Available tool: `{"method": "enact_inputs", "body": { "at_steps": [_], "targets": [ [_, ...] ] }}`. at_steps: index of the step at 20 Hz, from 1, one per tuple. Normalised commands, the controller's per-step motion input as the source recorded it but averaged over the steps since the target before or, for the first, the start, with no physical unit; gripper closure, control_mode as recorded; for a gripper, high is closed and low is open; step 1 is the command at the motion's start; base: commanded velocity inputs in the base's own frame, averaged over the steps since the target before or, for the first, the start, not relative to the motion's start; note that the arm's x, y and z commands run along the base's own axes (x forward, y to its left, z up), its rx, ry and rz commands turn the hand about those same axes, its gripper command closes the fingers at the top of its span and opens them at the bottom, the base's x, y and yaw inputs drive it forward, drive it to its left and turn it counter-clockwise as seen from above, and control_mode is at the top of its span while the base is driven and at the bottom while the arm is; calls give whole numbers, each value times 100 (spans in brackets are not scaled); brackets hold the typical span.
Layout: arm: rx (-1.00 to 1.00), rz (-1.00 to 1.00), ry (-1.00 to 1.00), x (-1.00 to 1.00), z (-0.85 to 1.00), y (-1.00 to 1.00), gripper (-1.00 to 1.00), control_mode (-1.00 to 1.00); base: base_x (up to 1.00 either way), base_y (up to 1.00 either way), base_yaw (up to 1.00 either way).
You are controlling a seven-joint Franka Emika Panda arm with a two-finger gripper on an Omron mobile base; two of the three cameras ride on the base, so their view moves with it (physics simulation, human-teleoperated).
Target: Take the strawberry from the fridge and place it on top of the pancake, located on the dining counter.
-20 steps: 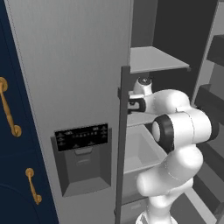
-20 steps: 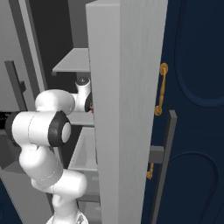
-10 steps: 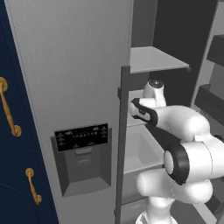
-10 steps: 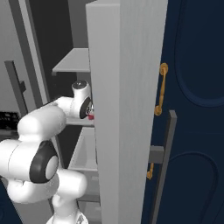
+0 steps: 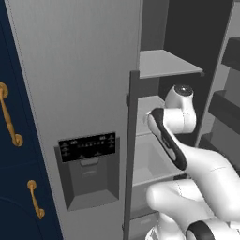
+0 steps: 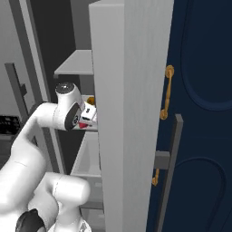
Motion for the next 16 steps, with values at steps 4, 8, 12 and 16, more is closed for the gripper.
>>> {"method": "enact_inputs", "body": {
  "at_steps": [4,8,12,16],
  "targets": [
    [0,0,5,-100,71,8,100,-100,0,0,0],
    [0,0,12,-100,48,1,100,-100,0,0,0],
    [0,0,4,-100,47,0,100,-100,0,0,0],
    [0,0,0,-99,26,0,100,-100,0,0,0]
  ]
}}
